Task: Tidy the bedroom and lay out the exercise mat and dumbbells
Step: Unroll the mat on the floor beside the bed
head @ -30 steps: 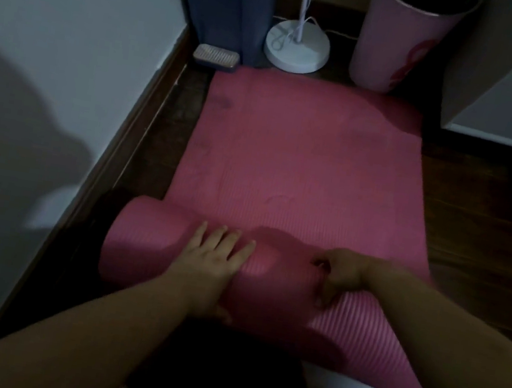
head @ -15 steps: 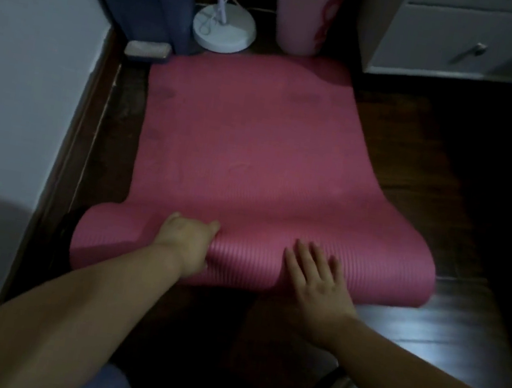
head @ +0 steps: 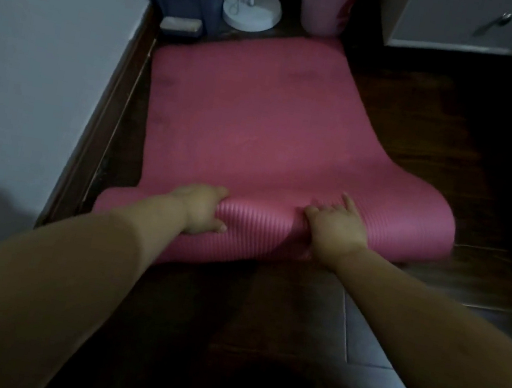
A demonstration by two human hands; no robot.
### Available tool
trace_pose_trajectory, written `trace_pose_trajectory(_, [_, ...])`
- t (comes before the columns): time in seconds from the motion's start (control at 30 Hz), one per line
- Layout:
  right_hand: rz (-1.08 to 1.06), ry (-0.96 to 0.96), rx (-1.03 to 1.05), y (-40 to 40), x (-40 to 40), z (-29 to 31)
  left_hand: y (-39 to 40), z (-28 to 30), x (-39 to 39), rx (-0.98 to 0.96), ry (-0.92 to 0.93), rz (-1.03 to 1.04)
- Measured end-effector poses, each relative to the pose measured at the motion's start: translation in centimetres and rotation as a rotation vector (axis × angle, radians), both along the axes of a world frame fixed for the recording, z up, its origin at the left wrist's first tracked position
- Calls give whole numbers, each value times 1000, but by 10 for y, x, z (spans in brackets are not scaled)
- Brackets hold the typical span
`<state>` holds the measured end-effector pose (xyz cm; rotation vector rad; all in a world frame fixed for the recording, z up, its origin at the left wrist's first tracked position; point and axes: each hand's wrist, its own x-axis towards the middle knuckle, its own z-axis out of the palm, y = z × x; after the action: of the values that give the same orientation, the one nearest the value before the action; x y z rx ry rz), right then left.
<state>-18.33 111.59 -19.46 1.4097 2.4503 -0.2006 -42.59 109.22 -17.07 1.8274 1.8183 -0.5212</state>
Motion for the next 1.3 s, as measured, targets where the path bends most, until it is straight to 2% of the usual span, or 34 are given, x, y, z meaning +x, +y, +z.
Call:
trace_pose_trajectory(0.1, [41, -16, -82, 5, -4, 18, -35, 5, 6, 99, 52, 41])
trace_pose_trajectory(0.2, [-8, 40, -269, 7, -2, 22, -53, 4, 20, 231, 64, 3])
trace_pose_trajectory(0.33, [-74, 50, -421, 0, 12, 11, -61, -1, 52, 238, 29, -108])
trace_pose_trajectory(0.4, [-135, 69, -304, -12, 22, 8, -72, -6, 63, 130, 40, -109])
trace_pose_trajectory(0.47, [-168, 125, 2, -35, 28, 7, -88, -13, 62, 1, 76, -104])
trace_pose_trajectory(0.53, [-79, 244, 270, -67, 27, 2, -106, -19, 55, -64, 140, -101])
trace_pose_trajectory(0.57, [-21, 270, 227, -84, 26, -2, -113, -20, 51, -60, 163, -82])
trace_pose_trajectory(0.6, [5, 255, 75, -99, 24, -7, -119, -19, 47, -45, 174, -51])
trace_pose_trajectory(0.63, [1, 161, -104, -114, 24, -14, -125, -18, 45, -30, 172, -8])
trace_pose_trajectory(0.67, [10, 29, -193, -125, 24, -23, -132, -16, 44, -12, 166, 47])
trace_pose_trajectory(0.73, [38, -129, -150, -133, 24, -38, -147, -12, 42, 18, 156, 142])
trace_pose_trajectory(0.83, [-20, -67, -71, -121, 10, -40, -176, -10, 48, 22, 106, 199])
trace_pose_trajectory(0.93, [-101, 22, -93, -96, -2, -29, -202, -8, 58, 34, 65, 253])
trace_pose_trajectory(1.07, [-176, 44, -204, -74, 3, -4, -221, -4, 70, 75, 86, 264])
trace_pose_trajectory(1.17, [-150, -79, -373, -71, 6, 7, -225, -10, 80, 115, 125, 216])
trace_pose_trajectory(1.23, [-123, -133, -476, -80, 11, 3, -229, -21, 86, 97, 160, 176])
trace_pose_trajectory(1.3, [-124, -95, -494, -89, 16, -8, -236, -38, 87, 124, 220, 129])
